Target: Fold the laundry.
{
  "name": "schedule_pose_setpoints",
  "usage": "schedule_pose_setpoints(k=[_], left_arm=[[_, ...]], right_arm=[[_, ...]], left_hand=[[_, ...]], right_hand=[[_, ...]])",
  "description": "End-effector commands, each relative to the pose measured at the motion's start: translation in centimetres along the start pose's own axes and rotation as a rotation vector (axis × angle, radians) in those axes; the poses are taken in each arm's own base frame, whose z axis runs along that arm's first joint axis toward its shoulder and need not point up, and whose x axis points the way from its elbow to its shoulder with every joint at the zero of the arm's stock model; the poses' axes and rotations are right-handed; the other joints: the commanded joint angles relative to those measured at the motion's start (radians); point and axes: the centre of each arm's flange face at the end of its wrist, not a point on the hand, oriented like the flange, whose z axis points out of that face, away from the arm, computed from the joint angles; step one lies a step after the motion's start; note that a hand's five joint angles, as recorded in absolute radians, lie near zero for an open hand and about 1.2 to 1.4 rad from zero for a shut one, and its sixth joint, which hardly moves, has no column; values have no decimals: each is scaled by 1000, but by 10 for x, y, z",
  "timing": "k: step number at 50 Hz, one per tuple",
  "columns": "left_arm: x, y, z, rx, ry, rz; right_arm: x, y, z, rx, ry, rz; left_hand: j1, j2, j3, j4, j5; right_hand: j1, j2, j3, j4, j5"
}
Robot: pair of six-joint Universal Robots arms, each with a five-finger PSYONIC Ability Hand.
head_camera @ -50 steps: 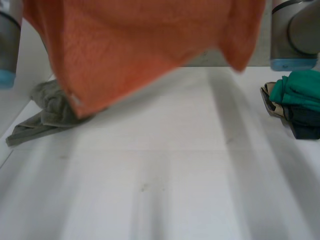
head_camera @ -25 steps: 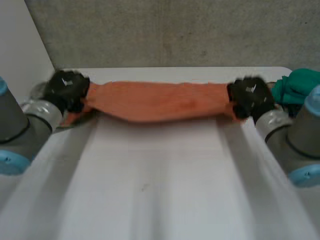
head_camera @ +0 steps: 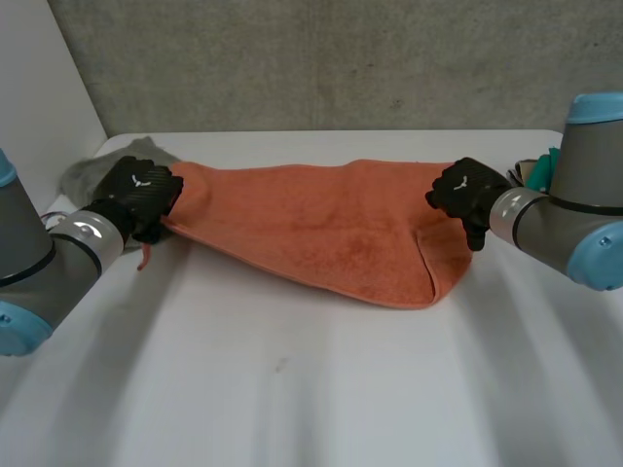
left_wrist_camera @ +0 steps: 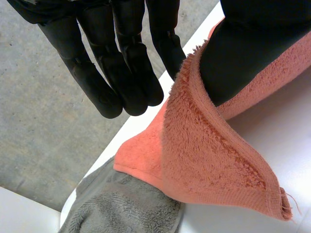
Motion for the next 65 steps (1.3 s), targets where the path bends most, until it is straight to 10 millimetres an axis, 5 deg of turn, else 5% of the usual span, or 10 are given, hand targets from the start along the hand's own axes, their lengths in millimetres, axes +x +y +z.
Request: schedule_pose_setpoints(k=[1,19,23,24,33,38,43,47,52,65], left_arm=[[0,1,0,-1,3,-4],[-1,0,0,5,9,-7],[-1,1,0,2,7,-5],[-3,0,-1,4,2,-6],[-7,-5,-17,-26,9,-15],[-4,-3,-31,-79,48,-12],[13,6,-67,-255,188,32],[17,18,-88,-395,304,64],[18,20,-95,-430,409,96],[5,31,-46,-412,270,62]], right_arm=[[-19,8,22,74,-66,-205],[-32,35,68,51,-66,-214],[-28,33,66,43,-64,-193],[-19,27,63,49,-37,-208],[18,23,3,-45,13,24],[12,44,-30,-143,-38,-4],[0,65,-95,-339,-227,-11],[-8,71,-121,-401,-300,41],[-17,70,-119,-366,-267,92],[5,84,-83,-260,75,353]], left_hand=[[228,176,186,177,199],[225,174,183,174,196],[222,171,180,171,193],[222,171,180,171,193],[189,138,148,139,161],[189,138,148,139,161],[189,138,148,139,161],[163,112,122,112,135],[154,103,113,104,126],[-1,-52,-42,-52,-29]], right_hand=[[-6,-3,-10,26,47],[55,58,51,88,109],[699,702,695,731,752],[911,914,907,943,964],[913,916,909,945,966],[913,916,909,945,966],[913,916,909,945,966],[913,916,909,945,966],[913,916,909,945,966],[913,916,909,945,966]])
